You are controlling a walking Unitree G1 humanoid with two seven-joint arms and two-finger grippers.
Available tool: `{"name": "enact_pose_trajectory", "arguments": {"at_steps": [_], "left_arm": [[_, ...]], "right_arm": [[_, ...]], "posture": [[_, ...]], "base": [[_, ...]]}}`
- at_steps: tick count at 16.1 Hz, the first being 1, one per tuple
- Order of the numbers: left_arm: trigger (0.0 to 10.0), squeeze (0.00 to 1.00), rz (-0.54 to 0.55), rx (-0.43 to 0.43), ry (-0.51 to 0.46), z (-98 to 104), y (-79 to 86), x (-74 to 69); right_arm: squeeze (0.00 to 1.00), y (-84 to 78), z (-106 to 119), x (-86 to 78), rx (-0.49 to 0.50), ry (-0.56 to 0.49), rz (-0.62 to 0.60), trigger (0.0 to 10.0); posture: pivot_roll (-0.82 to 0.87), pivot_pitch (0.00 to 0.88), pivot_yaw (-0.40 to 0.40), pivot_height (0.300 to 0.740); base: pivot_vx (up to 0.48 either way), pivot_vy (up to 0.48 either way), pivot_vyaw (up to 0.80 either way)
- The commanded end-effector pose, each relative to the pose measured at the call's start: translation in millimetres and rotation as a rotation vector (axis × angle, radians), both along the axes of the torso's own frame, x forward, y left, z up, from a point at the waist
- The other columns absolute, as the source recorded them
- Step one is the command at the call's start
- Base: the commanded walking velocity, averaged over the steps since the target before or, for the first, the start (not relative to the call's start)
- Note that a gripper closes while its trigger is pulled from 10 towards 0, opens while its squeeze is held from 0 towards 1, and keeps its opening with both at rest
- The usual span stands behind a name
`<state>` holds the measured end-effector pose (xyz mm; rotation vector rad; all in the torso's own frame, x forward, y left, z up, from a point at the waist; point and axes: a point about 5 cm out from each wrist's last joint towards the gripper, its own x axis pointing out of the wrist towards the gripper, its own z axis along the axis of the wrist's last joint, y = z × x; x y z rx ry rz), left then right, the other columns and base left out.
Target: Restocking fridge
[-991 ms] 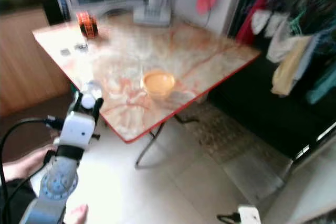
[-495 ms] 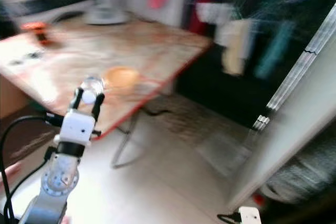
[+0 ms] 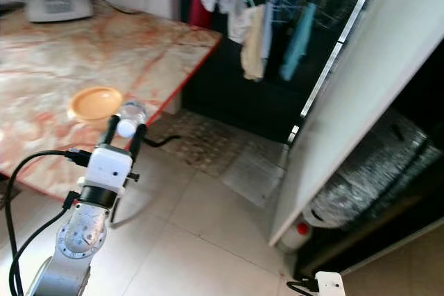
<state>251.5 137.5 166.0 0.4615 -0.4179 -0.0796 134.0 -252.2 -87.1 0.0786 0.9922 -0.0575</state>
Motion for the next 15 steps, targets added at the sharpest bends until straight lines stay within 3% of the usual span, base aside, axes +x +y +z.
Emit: {"name": "enact_pose_trajectory", "arguments": {"at_steps": [1,9,15], "left_arm": [[10.0,0.0,-0.029,-0.012,-0.007,1.2,-3.8,-1.6],[10.0,0.0,-0.06,0.006,0.017,-1.5,-6.8,0.2],[10.0,0.0,-0.039,-0.017,0.034,-2.7,-2.6,6.6]], "right_arm": [[0.0,-3.8,1.0,-0.3,-0.009,0.003,-0.005,10.0],[0.0,-4.4,1.0,-0.4,-0.011,0.006,-0.005,10.0],[0.0,-2.4,0.9,1.3,-0.007,-0.001,-0.017,10.0]], "posture": [[0.07,0.029,-0.106,0.74],[0.07,0.014,-0.099,0.74],[0.06,0.011,-0.09,0.74]], "base": [[0.0,0.0,-0.79],[0.0,0.0,-0.78],[0.0,-0.182,-0.78]]}}
